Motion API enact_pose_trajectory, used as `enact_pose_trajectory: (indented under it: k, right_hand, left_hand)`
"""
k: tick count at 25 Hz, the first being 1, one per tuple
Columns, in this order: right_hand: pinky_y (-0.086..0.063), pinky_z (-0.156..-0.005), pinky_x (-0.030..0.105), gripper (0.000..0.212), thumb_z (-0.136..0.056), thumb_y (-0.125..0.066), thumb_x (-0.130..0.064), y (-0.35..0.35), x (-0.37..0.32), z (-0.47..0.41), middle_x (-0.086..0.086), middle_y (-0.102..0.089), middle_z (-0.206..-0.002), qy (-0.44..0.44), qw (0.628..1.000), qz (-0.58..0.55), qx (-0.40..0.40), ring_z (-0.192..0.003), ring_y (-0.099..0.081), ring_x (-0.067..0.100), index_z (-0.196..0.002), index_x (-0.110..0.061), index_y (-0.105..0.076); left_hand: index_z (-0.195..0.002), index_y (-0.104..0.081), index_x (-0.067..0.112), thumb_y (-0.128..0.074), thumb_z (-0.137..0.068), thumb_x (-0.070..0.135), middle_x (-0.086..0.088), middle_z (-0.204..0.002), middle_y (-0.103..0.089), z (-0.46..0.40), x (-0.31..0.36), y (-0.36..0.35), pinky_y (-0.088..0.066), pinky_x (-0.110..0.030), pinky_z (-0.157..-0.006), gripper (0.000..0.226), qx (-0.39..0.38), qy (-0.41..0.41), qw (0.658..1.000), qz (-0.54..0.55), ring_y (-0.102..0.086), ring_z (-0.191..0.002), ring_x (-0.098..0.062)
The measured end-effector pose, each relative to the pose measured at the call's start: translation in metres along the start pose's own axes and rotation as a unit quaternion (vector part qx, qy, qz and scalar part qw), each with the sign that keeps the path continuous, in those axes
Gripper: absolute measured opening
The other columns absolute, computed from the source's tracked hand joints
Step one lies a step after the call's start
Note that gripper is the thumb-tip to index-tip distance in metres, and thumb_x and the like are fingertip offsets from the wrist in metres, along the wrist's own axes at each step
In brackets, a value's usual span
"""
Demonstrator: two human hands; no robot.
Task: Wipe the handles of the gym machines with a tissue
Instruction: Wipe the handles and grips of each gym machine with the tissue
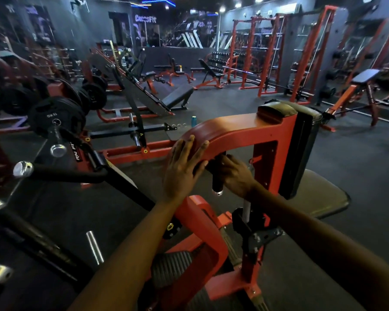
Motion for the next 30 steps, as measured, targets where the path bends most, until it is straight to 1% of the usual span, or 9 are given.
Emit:
enact_pose_trajectory:
  k: [3, 7, 11, 13, 15, 18, 22, 26, 30]
  right_hand:
    - [-0.033, -0.070, 0.031, 0.018, -0.082, -0.056, -0.004, -0.011, 0.012, 0.020, 0.012, -0.062, -0.102, -0.004, 0.998, 0.055, -0.039, -0.102, -0.048, 0.028, -0.086, -0.005, -0.073]
    - [-0.049, -0.058, 0.025, 0.025, -0.076, -0.061, -0.016, -0.036, -0.020, 0.030, 0.006, -0.072, -0.095, 0.074, 0.983, 0.003, -0.171, -0.077, -0.068, 0.023, -0.096, -0.012, -0.075]
    - [-0.031, -0.036, 0.020, 0.047, -0.073, -0.052, -0.010, -0.017, 0.020, 0.005, 0.006, -0.061, -0.054, -0.151, 0.974, -0.045, -0.162, -0.038, -0.056, 0.024, -0.118, -0.005, -0.065]
    - [-0.033, -0.042, 0.022, 0.045, -0.086, -0.040, -0.014, -0.037, -0.007, 0.028, 0.008, -0.071, -0.083, -0.074, 0.963, -0.037, -0.258, -0.049, -0.062, 0.024, -0.127, -0.015, -0.059]
    - [-0.040, -0.044, 0.020, 0.052, -0.086, -0.026, -0.022, -0.047, -0.040, 0.049, 0.001, -0.069, -0.111, 0.039, 0.949, -0.056, -0.309, -0.050, -0.063, 0.020, -0.115, -0.023, -0.069]
    - [-0.037, -0.029, 0.020, 0.033, -0.064, -0.062, -0.009, -0.042, -0.024, 0.027, 0.002, -0.073, -0.097, -0.008, 0.963, -0.077, -0.258, -0.029, -0.050, 0.019, -0.092, -0.017, -0.077]
    - [-0.047, -0.037, 0.023, 0.043, -0.075, -0.046, -0.013, -0.043, -0.018, 0.057, 0.001, -0.072, -0.105, -0.039, 0.942, -0.115, -0.312, -0.045, -0.063, 0.022, -0.108, -0.022, -0.072]
    - [-0.053, -0.070, 0.036, 0.035, -0.084, -0.048, -0.005, -0.015, 0.002, 0.083, 0.004, -0.070, -0.109, -0.180, 0.970, -0.108, -0.120, -0.102, -0.058, 0.028, -0.109, -0.012, -0.070]
    - [-0.046, -0.087, 0.022, 0.025, -0.092, -0.053, -0.002, 0.005, 0.031, 0.042, 0.004, -0.067, -0.113, -0.498, 0.827, -0.239, 0.101, -0.107, -0.057, 0.016, -0.113, -0.006, -0.067]
  left_hand:
    - [-0.153, -0.004, 0.042, -0.027, -0.104, 0.051, -0.013, -0.153, -0.036, 0.000, 0.001, -0.001, -0.043, -0.059, -0.101, 0.055, 0.010, -0.002, 1.000, -0.006, -0.034, -0.139, -0.039]
    - [-0.153, -0.005, 0.042, -0.030, -0.104, 0.049, -0.013, -0.153, -0.037, -0.001, 0.000, -0.002, -0.043, -0.059, -0.100, 0.056, 0.022, -0.002, 1.000, -0.002, -0.036, -0.138, -0.039]
    - [-0.153, -0.004, 0.042, -0.030, -0.104, 0.050, -0.014, -0.152, -0.037, -0.003, -0.002, -0.001, -0.043, -0.059, -0.102, 0.056, 0.026, -0.004, 1.000, 0.004, -0.036, -0.138, -0.040]
    - [-0.153, -0.003, 0.042, -0.030, -0.104, 0.049, -0.015, -0.152, -0.037, -0.001, -0.002, 0.000, -0.042, -0.059, -0.102, 0.056, 0.029, -0.002, 1.000, 0.008, -0.037, -0.137, -0.041]
    - [-0.153, -0.003, 0.042, -0.029, -0.104, 0.049, -0.015, -0.152, -0.037, 0.005, 0.000, -0.001, -0.042, -0.059, -0.103, 0.056, 0.029, -0.003, 0.999, 0.018, -0.036, -0.138, -0.042]
    - [-0.153, -0.002, 0.042, -0.028, -0.104, 0.049, -0.016, -0.152, -0.037, 0.001, -0.002, 0.000, -0.042, -0.057, -0.104, 0.056, 0.031, -0.011, 0.999, 0.014, -0.036, -0.138, -0.042]
    - [-0.153, -0.003, 0.042, -0.030, -0.105, 0.047, -0.016, -0.151, -0.038, 0.000, -0.002, 0.002, -0.042, -0.059, -0.103, 0.056, 0.035, -0.009, 0.999, 0.010, -0.037, -0.137, -0.041]
    - [-0.153, -0.004, 0.041, -0.031, -0.104, 0.046, -0.014, -0.151, -0.039, 0.005, -0.005, 0.000, -0.043, -0.057, -0.103, 0.056, 0.037, -0.010, 0.999, 0.008, -0.036, -0.138, -0.039]
    - [-0.153, -0.004, 0.042, -0.030, -0.104, 0.047, -0.014, -0.151, -0.039, -0.001, -0.005, 0.001, -0.043, -0.057, -0.102, 0.056, 0.032, -0.007, 0.999, 0.001, -0.035, -0.138, -0.038]
Point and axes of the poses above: each hand's wrist, its own z-axis away from the middle knuckle, its own y-axis out of the back of the hand, x = y × z, the point moved 6 cm from there along -z, towards the middle knuckle
